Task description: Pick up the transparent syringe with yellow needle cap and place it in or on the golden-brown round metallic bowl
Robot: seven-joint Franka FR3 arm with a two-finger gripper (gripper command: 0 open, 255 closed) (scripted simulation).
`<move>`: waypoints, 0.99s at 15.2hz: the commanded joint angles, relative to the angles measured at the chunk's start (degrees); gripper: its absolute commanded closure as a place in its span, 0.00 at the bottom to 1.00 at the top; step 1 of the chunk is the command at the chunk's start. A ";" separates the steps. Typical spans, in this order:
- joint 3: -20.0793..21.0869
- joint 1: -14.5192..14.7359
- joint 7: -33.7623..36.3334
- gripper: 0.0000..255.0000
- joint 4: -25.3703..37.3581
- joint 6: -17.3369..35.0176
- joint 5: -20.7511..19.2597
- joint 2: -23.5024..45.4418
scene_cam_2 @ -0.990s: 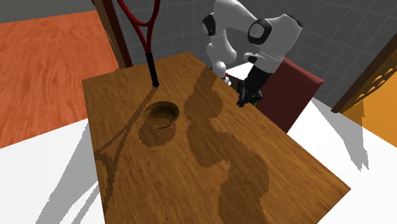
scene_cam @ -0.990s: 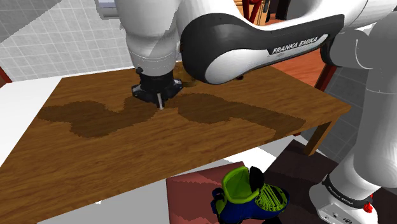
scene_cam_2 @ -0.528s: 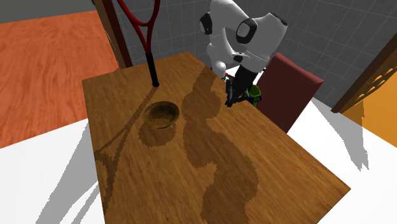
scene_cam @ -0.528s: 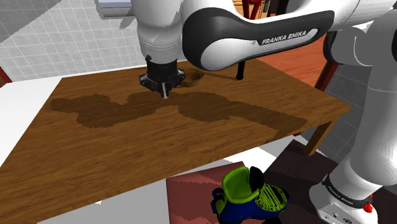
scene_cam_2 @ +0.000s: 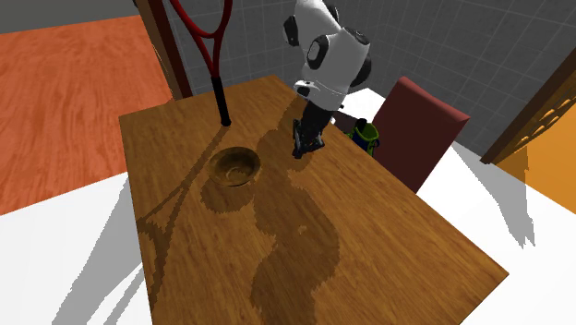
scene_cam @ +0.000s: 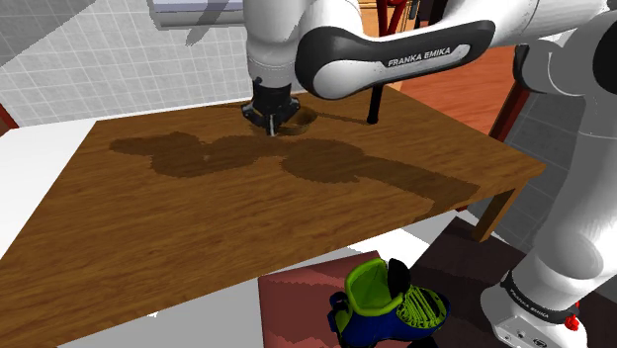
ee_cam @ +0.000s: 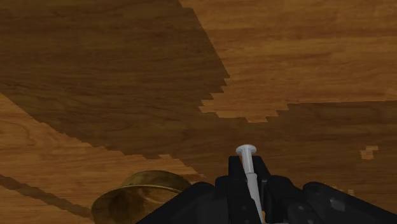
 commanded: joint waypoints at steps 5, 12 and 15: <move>-2.05 -4.76 -5.58 1.00 0.28 4.11 -1.11 2.57; -5.46 -7.00 -11.86 1.00 4.65 6.56 -3.70 8.13; -7.07 -7.12 -14.64 1.00 7.76 7.01 -4.90 11.10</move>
